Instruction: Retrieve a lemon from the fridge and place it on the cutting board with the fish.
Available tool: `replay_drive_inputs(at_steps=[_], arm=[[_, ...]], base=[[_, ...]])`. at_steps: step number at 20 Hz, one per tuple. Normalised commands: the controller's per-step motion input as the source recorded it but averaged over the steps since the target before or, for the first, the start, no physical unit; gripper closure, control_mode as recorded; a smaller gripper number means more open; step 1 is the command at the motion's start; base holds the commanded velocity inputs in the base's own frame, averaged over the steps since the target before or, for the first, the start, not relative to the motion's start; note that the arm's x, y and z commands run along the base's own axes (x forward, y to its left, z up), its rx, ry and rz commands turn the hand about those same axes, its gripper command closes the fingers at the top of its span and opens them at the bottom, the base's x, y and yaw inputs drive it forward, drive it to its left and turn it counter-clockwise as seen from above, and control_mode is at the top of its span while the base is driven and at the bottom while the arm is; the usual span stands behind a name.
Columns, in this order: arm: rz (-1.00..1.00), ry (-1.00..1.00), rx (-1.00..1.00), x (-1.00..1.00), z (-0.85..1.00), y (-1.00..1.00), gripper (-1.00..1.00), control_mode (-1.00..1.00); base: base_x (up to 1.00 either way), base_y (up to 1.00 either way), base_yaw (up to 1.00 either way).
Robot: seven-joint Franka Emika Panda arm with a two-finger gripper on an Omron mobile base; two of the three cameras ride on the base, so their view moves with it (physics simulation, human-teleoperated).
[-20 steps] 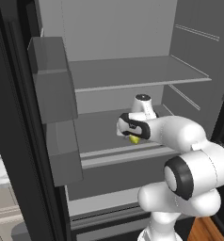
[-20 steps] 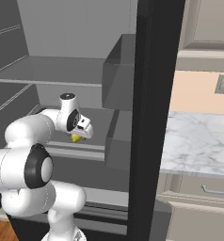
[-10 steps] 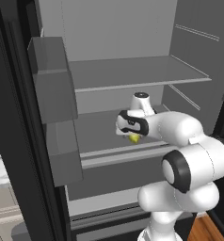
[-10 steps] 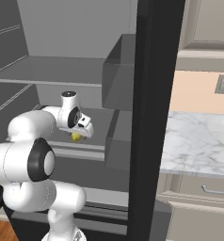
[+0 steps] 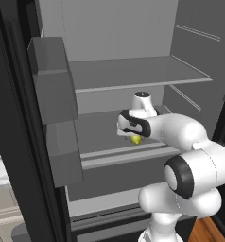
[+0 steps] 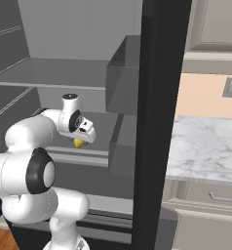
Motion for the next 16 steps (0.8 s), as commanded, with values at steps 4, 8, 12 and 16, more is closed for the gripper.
replay_drive_inputs(at_steps=[4,8,12,16], arm=[[0.00,0.00,0.00,-0.13,0.00,0.00,1.00,-1.00],[0.00,0.00,0.00,0.00,0.00,0.00,1.00,-1.00],[0.00,-0.02,0.00,-0.05,0.02,-0.01,1.00,-1.00],[0.00,-0.18,0.00,-0.52,0.28,0.00,1.00,-1.00]], base=[[0.00,0.00,0.00],[0.00,0.00,0.00],[0.00,0.00,0.00],[0.00,0.00,0.00]])
